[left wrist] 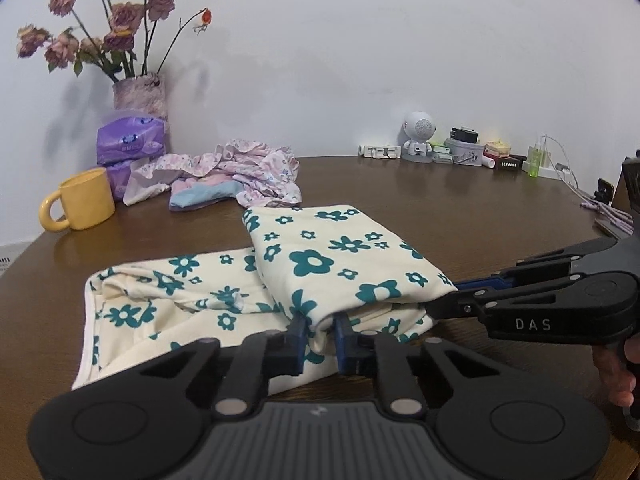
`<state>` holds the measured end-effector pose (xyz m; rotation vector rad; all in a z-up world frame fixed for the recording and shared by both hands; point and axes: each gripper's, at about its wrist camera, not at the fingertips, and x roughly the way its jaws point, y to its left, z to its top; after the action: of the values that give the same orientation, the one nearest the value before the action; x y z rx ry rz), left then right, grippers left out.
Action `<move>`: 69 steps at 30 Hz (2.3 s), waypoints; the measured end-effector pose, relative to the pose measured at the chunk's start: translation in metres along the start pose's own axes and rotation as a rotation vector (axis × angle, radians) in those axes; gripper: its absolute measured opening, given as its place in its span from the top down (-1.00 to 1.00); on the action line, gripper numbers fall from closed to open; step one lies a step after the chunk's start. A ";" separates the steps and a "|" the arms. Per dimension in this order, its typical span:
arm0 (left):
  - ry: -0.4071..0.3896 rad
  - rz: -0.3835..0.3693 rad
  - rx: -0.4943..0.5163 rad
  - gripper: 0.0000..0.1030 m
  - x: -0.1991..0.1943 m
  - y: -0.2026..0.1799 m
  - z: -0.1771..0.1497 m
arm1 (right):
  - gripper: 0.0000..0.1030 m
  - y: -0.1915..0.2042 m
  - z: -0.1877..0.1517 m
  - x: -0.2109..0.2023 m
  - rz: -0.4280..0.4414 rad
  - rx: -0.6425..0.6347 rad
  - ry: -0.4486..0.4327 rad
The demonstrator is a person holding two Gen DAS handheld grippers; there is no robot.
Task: Fold clothes
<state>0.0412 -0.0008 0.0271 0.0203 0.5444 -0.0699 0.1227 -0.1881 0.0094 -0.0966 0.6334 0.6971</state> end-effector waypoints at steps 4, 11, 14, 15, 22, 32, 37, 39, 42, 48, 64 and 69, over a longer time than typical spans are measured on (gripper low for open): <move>0.011 -0.010 -0.014 0.78 0.003 0.003 -0.003 | 0.77 -0.003 0.000 0.000 0.010 0.036 -0.001; 0.008 -0.008 -0.017 0.58 -0.003 0.004 -0.003 | 0.70 -0.004 -0.002 -0.009 -0.010 0.041 -0.015; 0.015 -0.009 -0.009 0.63 -0.001 0.004 -0.003 | 0.71 -0.005 -0.002 -0.007 -0.015 0.049 -0.008; 0.017 -0.013 -0.011 0.69 0.000 0.004 -0.003 | 0.74 -0.005 -0.002 -0.006 -0.014 0.056 -0.007; 0.013 -0.011 0.011 0.86 0.001 0.002 -0.005 | 0.91 -0.011 -0.002 -0.004 0.000 0.118 -0.002; 0.001 0.008 0.039 0.92 -0.001 0.001 -0.005 | 0.93 -0.010 -0.004 -0.004 -0.006 0.139 -0.008; -0.012 0.030 0.066 0.93 -0.003 -0.002 -0.004 | 0.93 -0.008 -0.005 -0.003 -0.009 0.141 -0.011; -0.026 0.039 0.084 0.93 -0.007 -0.004 -0.002 | 0.93 -0.007 -0.004 -0.004 -0.009 0.139 -0.017; -0.042 0.049 0.103 0.94 -0.010 -0.005 0.001 | 0.93 -0.004 -0.003 -0.005 -0.012 0.128 -0.023; 0.014 0.030 0.101 0.94 -0.001 -0.004 -0.008 | 0.93 -0.005 -0.005 0.000 -0.015 0.134 -0.006; -0.053 -0.087 -0.136 -0.18 0.000 0.030 0.037 | 0.10 -0.045 0.032 -0.004 0.097 0.295 -0.071; 0.038 -0.095 -0.207 0.01 0.028 0.037 0.037 | 0.25 -0.055 0.033 0.028 0.147 0.380 0.000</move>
<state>0.0871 0.0330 0.0439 -0.2069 0.5882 -0.1057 0.1910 -0.2049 0.0132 0.3043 0.7686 0.7068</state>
